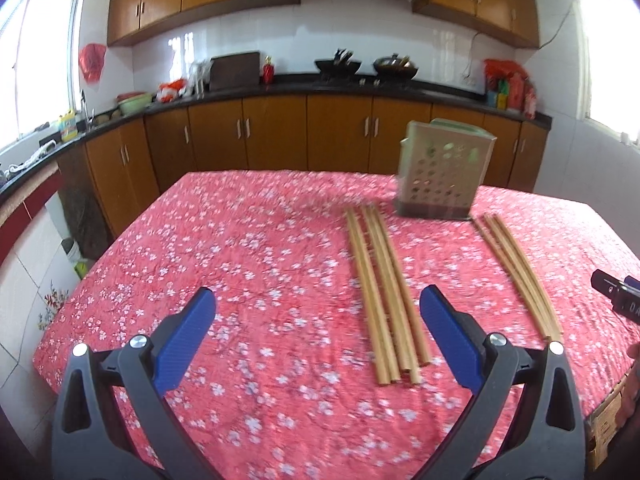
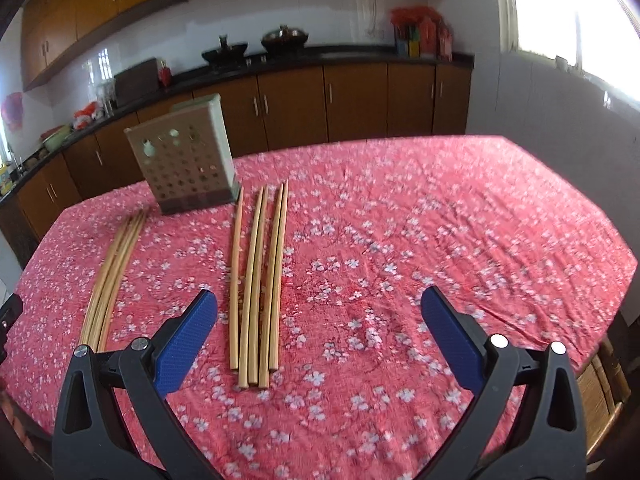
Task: Organize utensils
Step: 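Close the left tool on one bamboo chopstick while the right tool grasps another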
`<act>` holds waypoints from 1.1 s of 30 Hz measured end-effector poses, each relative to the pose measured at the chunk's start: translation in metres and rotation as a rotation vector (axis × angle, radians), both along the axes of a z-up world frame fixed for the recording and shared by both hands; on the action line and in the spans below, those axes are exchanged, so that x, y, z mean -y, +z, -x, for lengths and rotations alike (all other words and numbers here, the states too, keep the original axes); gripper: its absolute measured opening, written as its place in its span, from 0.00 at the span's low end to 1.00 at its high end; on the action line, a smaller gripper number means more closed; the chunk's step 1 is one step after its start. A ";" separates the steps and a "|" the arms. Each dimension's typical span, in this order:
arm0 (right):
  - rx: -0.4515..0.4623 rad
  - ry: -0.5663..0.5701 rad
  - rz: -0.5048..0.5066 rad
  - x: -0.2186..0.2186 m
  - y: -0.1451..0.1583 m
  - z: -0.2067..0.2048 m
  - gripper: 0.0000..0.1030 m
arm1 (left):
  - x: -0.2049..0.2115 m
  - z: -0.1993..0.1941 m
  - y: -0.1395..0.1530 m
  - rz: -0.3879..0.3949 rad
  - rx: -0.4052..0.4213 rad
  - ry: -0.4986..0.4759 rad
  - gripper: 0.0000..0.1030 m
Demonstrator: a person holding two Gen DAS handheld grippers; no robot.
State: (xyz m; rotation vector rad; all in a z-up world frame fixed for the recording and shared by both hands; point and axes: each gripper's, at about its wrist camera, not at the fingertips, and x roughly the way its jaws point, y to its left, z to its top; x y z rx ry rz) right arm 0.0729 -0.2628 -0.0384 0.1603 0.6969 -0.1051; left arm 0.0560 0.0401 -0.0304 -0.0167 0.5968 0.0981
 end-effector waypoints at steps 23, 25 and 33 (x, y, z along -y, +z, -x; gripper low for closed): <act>-0.240 0.102 -0.022 -0.004 -0.046 -0.077 0.14 | -0.020 -0.058 -0.033 0.082 -0.185 -0.022 0.71; -0.236 0.092 -0.006 -0.003 -0.046 -0.077 0.09 | -0.017 -0.062 -0.036 0.094 -0.205 -0.050 0.60; -0.225 0.092 -0.005 -0.002 -0.045 -0.077 0.09 | 0.005 -0.077 -0.050 0.102 -0.286 -0.153 0.30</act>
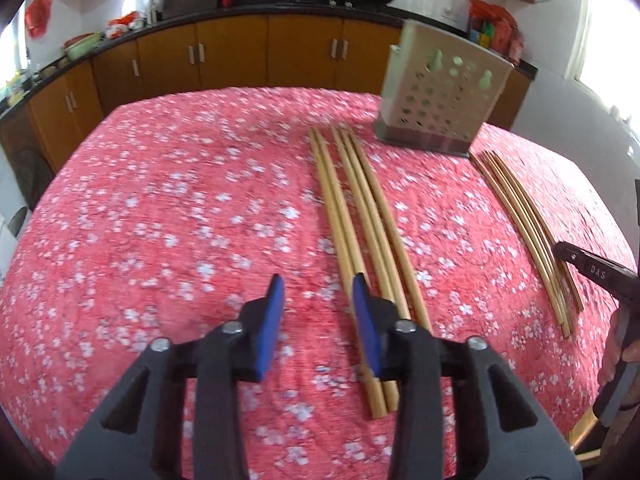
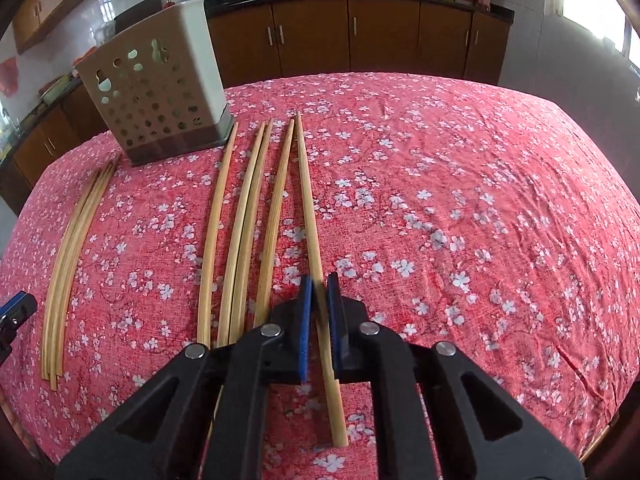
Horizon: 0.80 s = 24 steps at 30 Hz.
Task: Organize utensils
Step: 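Close the left tool on one bamboo chopstick while the right tool grasps another, then lift the left tool's chopstick over the utensil holder while the right tool carries its own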
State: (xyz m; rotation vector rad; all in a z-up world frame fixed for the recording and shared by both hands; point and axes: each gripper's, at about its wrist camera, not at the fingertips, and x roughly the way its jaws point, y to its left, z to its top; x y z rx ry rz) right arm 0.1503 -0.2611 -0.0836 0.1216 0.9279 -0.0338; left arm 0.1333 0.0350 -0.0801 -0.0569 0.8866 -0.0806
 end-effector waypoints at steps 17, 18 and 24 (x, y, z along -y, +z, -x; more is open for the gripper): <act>0.022 0.026 0.011 -0.004 0.000 -0.002 0.08 | 0.000 -0.028 -0.014 -0.059 -0.045 0.031 0.08; 0.026 0.021 0.014 -0.002 0.000 -0.005 0.08 | -0.005 -0.032 -0.014 -0.066 -0.045 0.045 0.07; 0.037 -0.049 0.011 0.019 -0.001 -0.028 0.07 | -0.044 -0.046 -0.014 -0.065 -0.034 0.111 0.07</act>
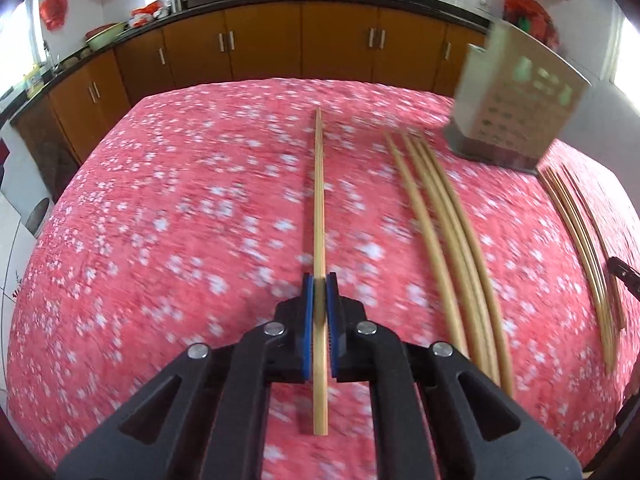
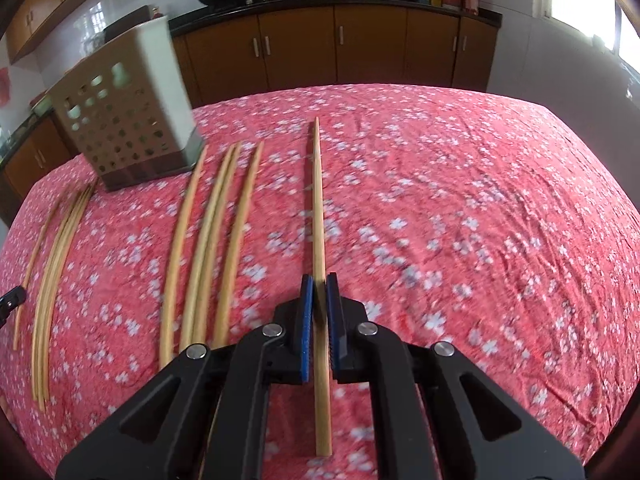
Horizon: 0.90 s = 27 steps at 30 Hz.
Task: Organize utensils
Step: 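Lift the left tool's chopstick over the utensil holder while the right tool carries its own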
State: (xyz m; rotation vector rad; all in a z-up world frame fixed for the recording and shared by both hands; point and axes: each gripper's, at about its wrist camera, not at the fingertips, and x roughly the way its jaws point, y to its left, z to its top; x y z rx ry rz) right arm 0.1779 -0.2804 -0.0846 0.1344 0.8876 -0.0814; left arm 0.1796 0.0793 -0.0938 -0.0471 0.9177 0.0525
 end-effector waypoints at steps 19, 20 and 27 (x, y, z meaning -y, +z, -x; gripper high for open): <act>0.021 0.009 -0.022 0.007 -0.005 0.015 0.08 | -0.011 0.012 0.005 0.028 0.026 -0.023 0.08; 0.021 0.011 -0.019 0.006 -0.005 0.015 0.08 | -0.009 0.012 0.005 0.022 0.026 -0.024 0.08; 0.087 0.001 -0.038 0.015 0.021 0.031 0.07 | -0.012 0.016 0.020 0.033 0.061 -0.014 0.07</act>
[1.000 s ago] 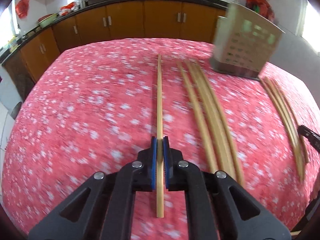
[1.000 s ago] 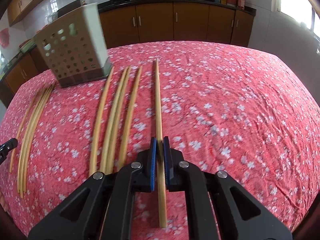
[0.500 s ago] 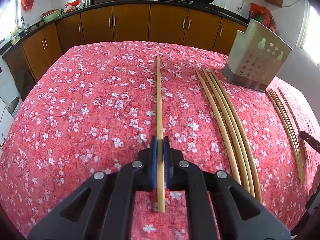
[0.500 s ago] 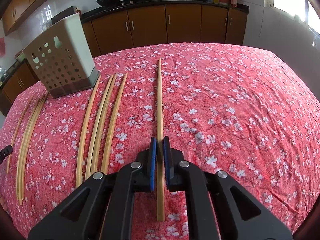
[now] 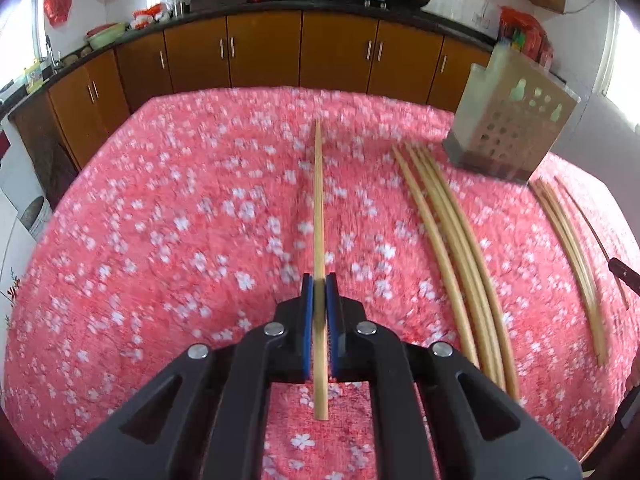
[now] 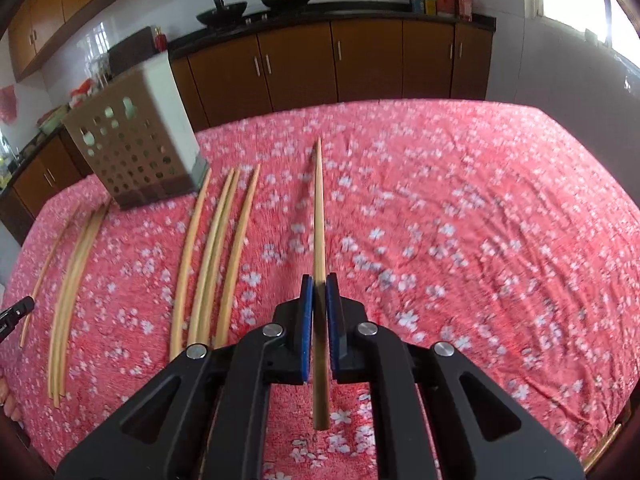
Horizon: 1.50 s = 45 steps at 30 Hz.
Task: Organize utensils
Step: 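Lift the left tool's chopstick over the utensil holder while the right tool carries its own, then open the left tool over the holder while the right tool releases its chopstick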
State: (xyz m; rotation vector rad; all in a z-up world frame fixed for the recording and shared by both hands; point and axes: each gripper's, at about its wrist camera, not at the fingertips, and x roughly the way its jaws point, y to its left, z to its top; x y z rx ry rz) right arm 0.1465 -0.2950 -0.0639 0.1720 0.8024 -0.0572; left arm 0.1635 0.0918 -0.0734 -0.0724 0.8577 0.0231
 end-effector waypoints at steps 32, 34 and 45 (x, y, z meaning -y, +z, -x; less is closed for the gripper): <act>0.555 0.022 -0.071 -0.003 0.206 -0.006 0.07 | 0.020 -0.006 0.222 0.038 0.542 -0.015 0.07; 0.622 0.038 -0.098 -0.010 0.225 -0.005 0.07 | 0.031 -0.008 0.242 0.053 0.602 -0.028 0.07; 0.643 0.108 -0.106 -0.056 0.209 -0.062 0.07 | 0.102 -0.057 0.260 0.112 0.721 -0.093 0.07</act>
